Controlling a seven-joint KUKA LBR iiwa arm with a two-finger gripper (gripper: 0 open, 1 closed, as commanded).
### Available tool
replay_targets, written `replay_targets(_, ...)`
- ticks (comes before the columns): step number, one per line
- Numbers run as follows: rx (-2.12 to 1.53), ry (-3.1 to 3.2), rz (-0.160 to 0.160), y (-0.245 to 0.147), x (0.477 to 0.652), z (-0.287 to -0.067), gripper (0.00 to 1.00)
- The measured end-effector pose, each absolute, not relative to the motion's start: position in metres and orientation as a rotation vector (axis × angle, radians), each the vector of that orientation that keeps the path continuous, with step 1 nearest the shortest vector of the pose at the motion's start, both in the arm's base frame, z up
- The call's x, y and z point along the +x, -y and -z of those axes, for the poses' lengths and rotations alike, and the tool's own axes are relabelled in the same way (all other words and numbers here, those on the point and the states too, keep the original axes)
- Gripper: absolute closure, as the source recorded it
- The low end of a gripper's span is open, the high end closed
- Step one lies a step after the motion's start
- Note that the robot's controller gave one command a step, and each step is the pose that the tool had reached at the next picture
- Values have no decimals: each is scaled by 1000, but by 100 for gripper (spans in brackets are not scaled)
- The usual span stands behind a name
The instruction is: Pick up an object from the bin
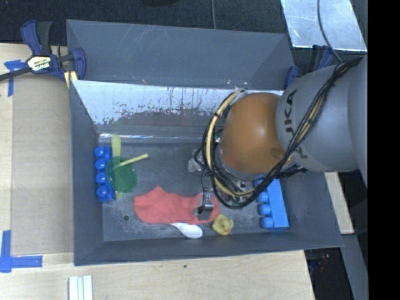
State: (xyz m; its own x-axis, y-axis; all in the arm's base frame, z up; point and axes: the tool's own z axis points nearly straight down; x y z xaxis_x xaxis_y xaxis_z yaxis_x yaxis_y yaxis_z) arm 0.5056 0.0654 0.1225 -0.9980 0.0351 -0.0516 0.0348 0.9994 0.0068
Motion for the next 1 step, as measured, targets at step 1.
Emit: replay_targets(1,44,-3087,-12,-98,500,-122,0)
